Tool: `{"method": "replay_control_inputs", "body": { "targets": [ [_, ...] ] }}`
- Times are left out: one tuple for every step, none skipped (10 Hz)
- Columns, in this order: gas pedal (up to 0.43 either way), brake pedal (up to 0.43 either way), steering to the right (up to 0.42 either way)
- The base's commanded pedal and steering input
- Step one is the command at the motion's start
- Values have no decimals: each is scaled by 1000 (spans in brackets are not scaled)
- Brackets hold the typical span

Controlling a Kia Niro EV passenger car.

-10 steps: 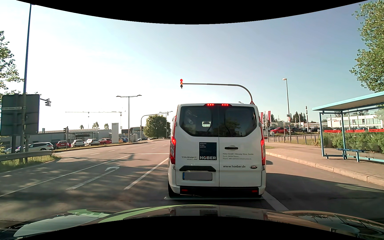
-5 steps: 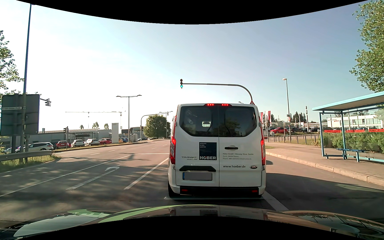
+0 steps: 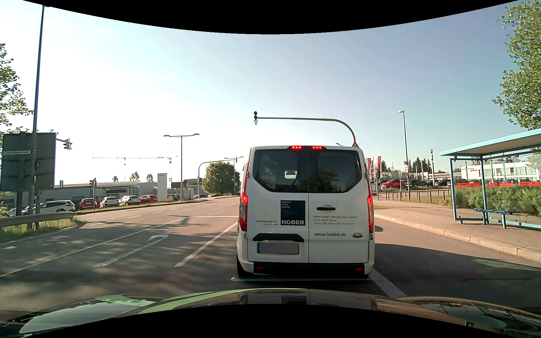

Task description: Follow the waypoints while adhering to traffic rules and regulations

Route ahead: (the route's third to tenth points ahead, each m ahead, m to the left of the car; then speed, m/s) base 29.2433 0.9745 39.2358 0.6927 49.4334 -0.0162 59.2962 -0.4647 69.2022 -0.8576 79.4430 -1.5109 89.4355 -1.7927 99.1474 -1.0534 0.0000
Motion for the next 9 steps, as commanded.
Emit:
{"method": "replay_control_inputs", "body": {
  "targets": [
    [0, 220, 7],
    [0, 226, 7],
    [0, 220, 8],
    [0, 226, 7],
    [0, 220, 8],
    [0, 220, 8],
    [0, 220, 7],
    [0, 220, 7],
    [0, 226, 7]
  ]
}}
